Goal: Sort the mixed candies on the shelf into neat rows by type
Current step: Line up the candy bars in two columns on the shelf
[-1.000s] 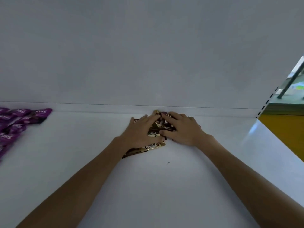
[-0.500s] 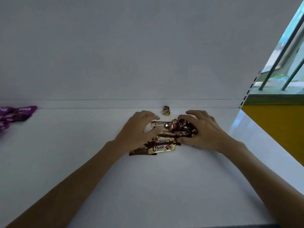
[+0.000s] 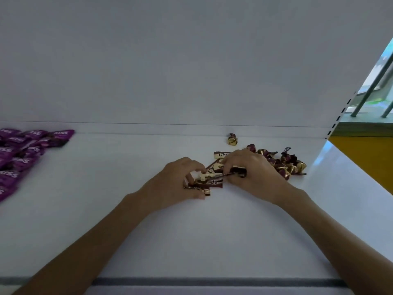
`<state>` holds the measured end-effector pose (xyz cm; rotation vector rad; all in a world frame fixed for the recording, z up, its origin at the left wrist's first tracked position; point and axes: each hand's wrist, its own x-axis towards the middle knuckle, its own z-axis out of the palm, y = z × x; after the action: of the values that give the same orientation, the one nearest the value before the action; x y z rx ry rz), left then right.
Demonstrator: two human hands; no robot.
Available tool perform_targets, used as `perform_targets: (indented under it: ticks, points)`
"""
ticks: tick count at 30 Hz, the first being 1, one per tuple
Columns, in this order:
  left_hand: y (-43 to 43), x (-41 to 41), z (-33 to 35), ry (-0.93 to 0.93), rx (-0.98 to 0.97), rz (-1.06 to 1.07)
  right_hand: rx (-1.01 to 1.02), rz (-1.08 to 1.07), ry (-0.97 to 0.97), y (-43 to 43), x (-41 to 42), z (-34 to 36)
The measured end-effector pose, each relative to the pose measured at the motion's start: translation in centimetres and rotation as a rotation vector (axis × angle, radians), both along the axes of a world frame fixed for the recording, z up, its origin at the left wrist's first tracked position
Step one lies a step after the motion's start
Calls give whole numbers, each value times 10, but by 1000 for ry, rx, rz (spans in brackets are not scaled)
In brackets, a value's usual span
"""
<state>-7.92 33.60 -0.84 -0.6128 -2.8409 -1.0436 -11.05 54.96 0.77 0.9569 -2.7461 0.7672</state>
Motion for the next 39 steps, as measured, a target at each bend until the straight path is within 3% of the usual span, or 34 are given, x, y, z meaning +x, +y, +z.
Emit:
perform_targets:
  ticks: [4,9,14,20,26,35,39]
  points:
    - [-20,7,7,19,-125,-90,-218,-155,-142,-18,-7,10]
    - [-29,5,5,184,-311,-88,-316,-157,-231,-48,-15,10]
    - [-52,-6,10,91,11,105,-405,-163,-275,-60,-19,9]
    - [-94,-34,17,-86,151,229,-513,-105,-283,-96,-39,21]
    - [-133,-53,19,30,65,354,-524,-59,-351,-145,-72,14]
    - [-150,-81,7,-21,313,585,-476,-118,-293,-175,-101,1]
    - [-156,-96,6,-26,303,629,-446,-116,-283,-179,-114,-1]
